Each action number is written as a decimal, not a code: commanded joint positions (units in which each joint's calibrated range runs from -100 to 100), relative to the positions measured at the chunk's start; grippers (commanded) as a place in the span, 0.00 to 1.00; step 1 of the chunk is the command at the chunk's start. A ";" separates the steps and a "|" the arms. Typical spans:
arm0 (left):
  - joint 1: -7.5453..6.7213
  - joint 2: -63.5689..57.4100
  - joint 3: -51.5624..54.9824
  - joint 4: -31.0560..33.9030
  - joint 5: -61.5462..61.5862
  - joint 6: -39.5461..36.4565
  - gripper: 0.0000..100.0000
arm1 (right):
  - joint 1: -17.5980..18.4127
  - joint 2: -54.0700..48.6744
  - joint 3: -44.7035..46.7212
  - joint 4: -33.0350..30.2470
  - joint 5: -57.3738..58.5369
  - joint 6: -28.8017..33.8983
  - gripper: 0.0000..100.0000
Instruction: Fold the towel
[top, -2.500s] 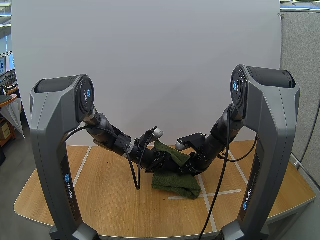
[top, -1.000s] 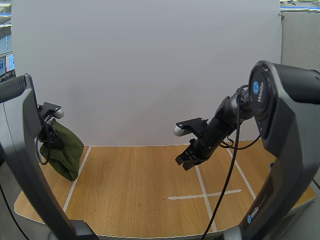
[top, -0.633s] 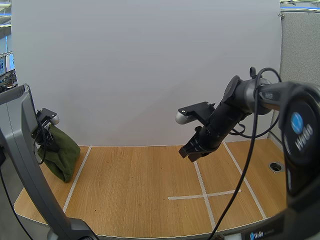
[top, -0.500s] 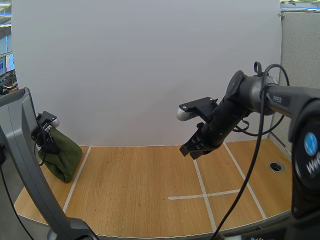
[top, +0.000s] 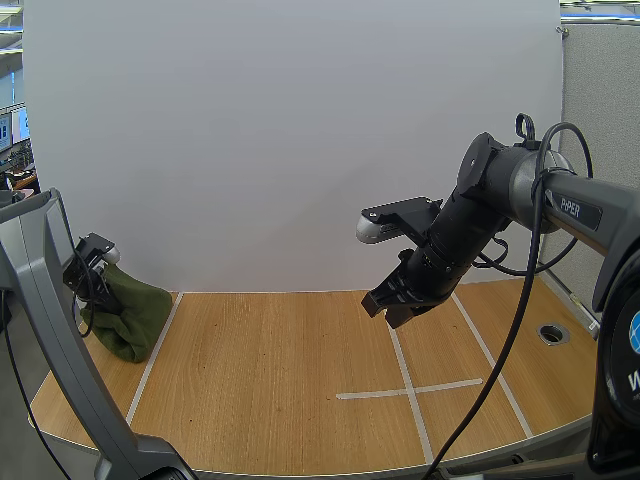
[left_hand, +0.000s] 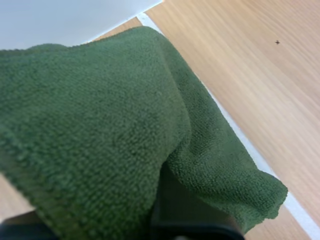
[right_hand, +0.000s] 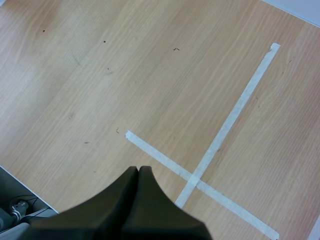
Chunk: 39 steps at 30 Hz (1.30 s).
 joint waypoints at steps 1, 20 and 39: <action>0.13 0.98 -2.28 -1.31 0.91 0.12 0.00 | 0.02 -0.71 0.06 -0.34 0.97 0.52 0.00; 0.29 1.01 -2.28 0.63 0.91 -3.36 0.00 | 0.02 -0.71 0.06 -0.34 0.97 0.49 0.00; 2.26 1.01 0.10 -0.94 0.91 -4.48 0.00 | 0.02 -0.71 0.06 -0.34 0.97 -0.24 0.00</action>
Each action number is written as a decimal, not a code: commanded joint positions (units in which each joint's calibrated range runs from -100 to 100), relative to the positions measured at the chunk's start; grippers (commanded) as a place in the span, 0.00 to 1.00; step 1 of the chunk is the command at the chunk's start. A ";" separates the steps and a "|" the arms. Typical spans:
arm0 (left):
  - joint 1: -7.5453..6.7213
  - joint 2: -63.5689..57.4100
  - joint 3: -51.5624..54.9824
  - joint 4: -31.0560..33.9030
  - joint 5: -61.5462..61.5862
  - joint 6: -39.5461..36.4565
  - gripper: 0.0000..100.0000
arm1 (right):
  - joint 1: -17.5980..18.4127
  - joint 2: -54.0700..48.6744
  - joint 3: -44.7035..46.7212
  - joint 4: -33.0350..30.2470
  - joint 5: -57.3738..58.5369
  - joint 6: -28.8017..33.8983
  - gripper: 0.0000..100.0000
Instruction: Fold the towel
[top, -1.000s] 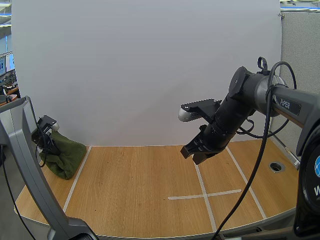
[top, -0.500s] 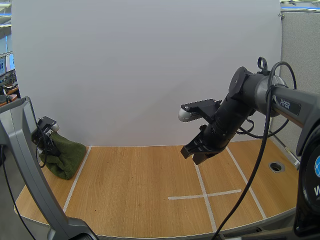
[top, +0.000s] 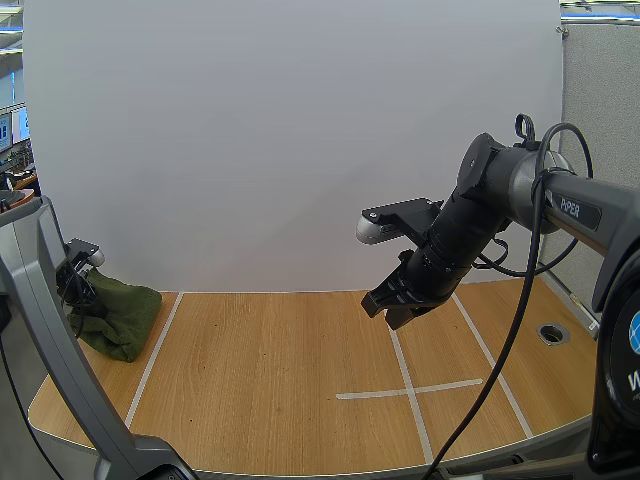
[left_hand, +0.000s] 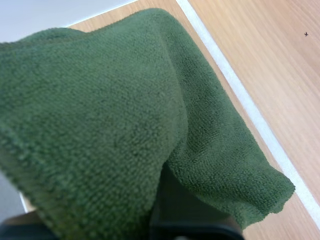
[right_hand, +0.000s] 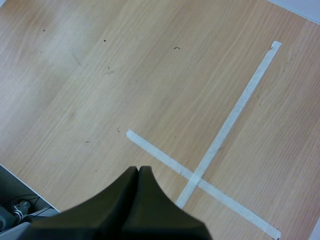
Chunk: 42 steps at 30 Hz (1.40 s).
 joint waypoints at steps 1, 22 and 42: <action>-0.35 -0.40 2.25 -2.52 0.91 -0.08 0.00 | 0.02 -0.71 0.06 -0.34 0.59 -0.60 0.00; -2.67 0.78 2.74 1.60 0.91 5.10 0.00 | 0.02 -0.71 0.06 -0.34 0.59 -0.60 0.00; -2.67 0.78 2.74 3.46 0.91 5.00 0.00 | 0.02 -0.71 0.06 -0.34 0.59 -0.60 0.00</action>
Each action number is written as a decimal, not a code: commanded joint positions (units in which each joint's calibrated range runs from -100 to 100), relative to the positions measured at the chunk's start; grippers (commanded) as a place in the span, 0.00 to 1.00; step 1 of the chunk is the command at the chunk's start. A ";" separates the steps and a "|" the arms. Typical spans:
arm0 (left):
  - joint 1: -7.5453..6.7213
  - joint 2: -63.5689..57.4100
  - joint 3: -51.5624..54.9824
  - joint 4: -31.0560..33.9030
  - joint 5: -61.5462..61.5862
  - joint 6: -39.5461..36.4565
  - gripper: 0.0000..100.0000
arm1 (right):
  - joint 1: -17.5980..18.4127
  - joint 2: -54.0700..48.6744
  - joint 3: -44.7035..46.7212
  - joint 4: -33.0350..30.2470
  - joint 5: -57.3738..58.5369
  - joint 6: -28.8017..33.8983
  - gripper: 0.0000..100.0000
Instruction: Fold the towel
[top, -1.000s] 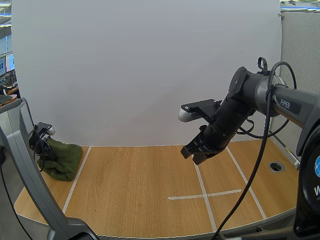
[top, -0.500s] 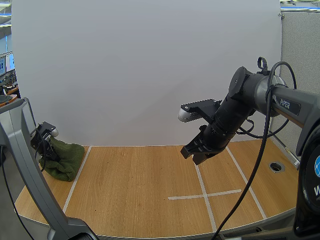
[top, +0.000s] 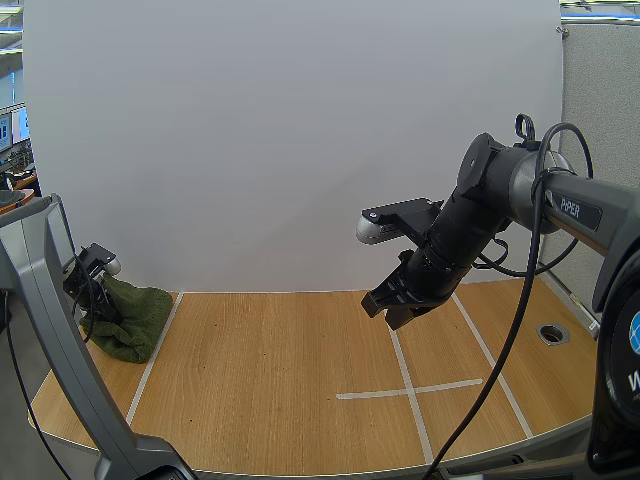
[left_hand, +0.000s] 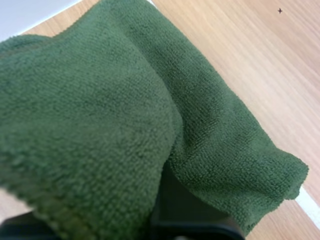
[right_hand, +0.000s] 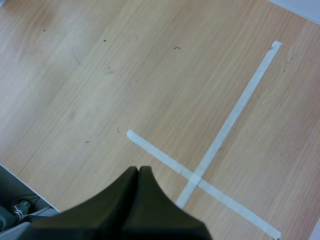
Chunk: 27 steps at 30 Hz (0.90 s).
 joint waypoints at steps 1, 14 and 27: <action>-0.30 0.13 -0.19 2.57 1.42 0.56 0.00 | 0.02 -0.71 0.06 -0.34 0.42 -0.60 0.00; -0.30 0.13 -0.19 4.97 1.42 0.56 0.00 | 0.02 -0.71 0.06 -0.34 0.42 -0.60 0.00; -0.30 0.13 -2.10 7.22 -1.98 0.29 0.00 | 0.02 -0.71 0.06 -0.34 0.42 -0.60 0.00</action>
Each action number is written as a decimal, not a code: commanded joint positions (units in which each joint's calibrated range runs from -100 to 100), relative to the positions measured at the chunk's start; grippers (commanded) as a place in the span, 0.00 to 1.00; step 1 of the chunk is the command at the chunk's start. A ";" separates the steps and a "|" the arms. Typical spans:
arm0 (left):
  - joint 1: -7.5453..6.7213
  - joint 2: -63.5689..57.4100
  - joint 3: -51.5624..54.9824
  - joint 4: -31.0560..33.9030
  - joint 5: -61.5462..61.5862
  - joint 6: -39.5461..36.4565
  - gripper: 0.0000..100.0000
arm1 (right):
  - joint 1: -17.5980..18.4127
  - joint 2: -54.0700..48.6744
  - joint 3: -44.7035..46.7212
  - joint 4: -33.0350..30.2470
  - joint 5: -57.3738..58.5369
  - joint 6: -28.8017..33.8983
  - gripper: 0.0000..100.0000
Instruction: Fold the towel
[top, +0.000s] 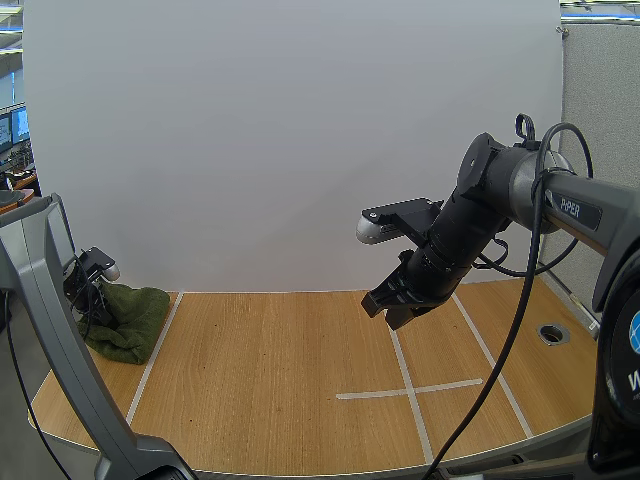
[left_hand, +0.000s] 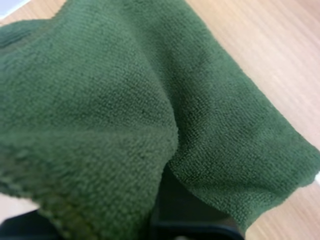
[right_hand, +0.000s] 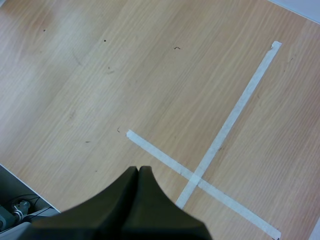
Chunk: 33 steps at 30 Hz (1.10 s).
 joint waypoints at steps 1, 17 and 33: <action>-0.21 0.13 -1.82 1.75 0.23 -0.29 0.00 | 0.02 -0.71 0.06 -0.34 0.42 -0.60 0.00; -0.21 0.13 -1.99 -0.88 3.28 -0.47 0.00 | 0.02 -0.71 0.06 -0.34 0.42 -0.60 0.00; 0.88 0.13 -1.99 -1.02 3.28 -2.80 0.00 | 0.02 -0.71 0.06 -0.34 0.01 -1.16 0.00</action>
